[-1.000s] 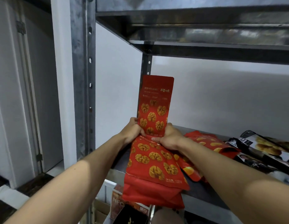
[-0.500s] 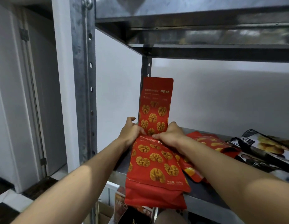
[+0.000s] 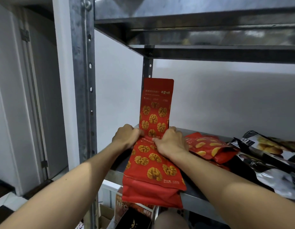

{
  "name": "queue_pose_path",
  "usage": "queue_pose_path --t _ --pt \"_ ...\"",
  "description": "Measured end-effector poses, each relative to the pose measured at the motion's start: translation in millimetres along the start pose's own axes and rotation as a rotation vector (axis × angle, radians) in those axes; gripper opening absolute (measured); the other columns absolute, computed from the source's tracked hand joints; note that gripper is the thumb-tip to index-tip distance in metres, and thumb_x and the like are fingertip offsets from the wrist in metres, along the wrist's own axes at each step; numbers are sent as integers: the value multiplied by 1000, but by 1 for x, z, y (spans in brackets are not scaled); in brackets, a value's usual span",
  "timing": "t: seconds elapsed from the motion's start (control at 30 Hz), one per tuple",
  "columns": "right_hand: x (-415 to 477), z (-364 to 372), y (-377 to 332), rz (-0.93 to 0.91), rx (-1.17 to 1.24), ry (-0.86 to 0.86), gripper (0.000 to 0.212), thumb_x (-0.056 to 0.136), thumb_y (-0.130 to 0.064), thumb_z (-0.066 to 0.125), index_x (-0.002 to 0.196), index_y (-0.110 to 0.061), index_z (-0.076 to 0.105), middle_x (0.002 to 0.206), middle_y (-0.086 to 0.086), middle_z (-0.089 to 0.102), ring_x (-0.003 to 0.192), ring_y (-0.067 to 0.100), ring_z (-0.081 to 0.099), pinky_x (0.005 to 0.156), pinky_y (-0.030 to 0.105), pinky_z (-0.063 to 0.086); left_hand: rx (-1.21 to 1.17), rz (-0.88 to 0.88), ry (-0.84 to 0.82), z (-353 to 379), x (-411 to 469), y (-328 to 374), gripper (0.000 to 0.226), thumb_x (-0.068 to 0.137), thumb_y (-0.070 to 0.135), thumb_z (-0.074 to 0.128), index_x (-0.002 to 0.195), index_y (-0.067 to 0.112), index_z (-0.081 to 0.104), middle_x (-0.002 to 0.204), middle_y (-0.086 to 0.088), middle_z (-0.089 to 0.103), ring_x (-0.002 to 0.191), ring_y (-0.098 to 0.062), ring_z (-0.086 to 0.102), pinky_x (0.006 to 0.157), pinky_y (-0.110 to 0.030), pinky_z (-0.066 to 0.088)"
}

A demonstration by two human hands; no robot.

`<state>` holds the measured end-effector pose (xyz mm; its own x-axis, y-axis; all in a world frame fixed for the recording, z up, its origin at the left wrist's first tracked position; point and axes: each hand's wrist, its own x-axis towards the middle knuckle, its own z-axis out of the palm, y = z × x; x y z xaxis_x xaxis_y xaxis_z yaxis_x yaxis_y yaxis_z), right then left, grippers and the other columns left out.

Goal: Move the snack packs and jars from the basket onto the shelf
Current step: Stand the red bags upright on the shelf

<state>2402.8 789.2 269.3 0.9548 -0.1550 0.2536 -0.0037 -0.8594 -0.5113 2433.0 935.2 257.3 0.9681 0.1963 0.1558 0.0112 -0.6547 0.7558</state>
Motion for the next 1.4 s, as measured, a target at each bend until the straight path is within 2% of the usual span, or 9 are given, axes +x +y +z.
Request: queue_pose_path --t 0.07,0.27,0.47,0.6,0.8,0.97,1.1,1.23,1.4 --pt "1 -1 1 18 36 -2 66 85 -49 66 132 -10 41 128 12 54 117 33 56 89 39 48 17 1 -56 -4 -3 1 52 60 57 57 86 15 71 87 -2 68 77 -17 63 75 -35 52" --pt "1 -4 0 195 414 -6 72 71 -37 85 122 -8 45 119 14 60 107 33 62 90 43 54 -224 -51 -168 -14 -17 -1 33 88 38 62 92 6 74 90 -9 75 86 -24 71 89 -40 55" --pt "-5 -15 3 294 723 62 36 68 -23 89 80 -7 60 99 12 70 87 31 70 78 43 59 -430 30 -59 -20 -38 9 31 95 31 59 71 12 62 68 -5 69 63 -20 65 67 -31 50" --pt "-7 -30 -4 322 785 161 46 63 -28 91 94 -2 68 97 15 72 81 32 70 72 40 60 -527 114 0 -24 -44 21 36 96 31 57 66 13 61 64 -1 68 58 -13 65 59 -23 51" --pt "-4 -50 -17 324 786 186 52 61 -36 92 90 -4 63 98 16 71 82 33 70 74 45 60 -624 174 119 -35 -40 35 39 93 36 61 58 18 60 61 2 66 61 -17 64 66 -31 51" --pt "1 -63 -29 265 932 236 39 61 -31 93 76 -6 66 86 14 73 72 31 71 71 44 60 -719 211 120 -47 -39 49 33 96 35 56 71 13 61 64 3 67 55 -9 63 53 -19 49" --pt "1 -73 -34 147 996 324 29 71 -29 87 78 -11 65 84 7 68 72 23 68 66 26 52 -743 272 104 -55 -39 56 21 99 29 52 90 17 67 79 2 70 64 -7 66 55 -16 50" --pt "0 -73 -38 27 1002 410 29 75 -30 83 66 -18 59 73 -1 67 66 15 66 67 27 55 -786 349 91 -56 -37 61 18 100 21 50 108 17 66 89 -1 68 68 -3 67 56 -13 50" --pt "0 -68 -39 -143 965 457 26 79 -34 79 69 -20 59 73 -1 67 69 12 68 65 26 58 -830 392 101 -55 -36 55 22 100 12 48 116 18 62 92 1 67 70 2 67 59 -13 50"
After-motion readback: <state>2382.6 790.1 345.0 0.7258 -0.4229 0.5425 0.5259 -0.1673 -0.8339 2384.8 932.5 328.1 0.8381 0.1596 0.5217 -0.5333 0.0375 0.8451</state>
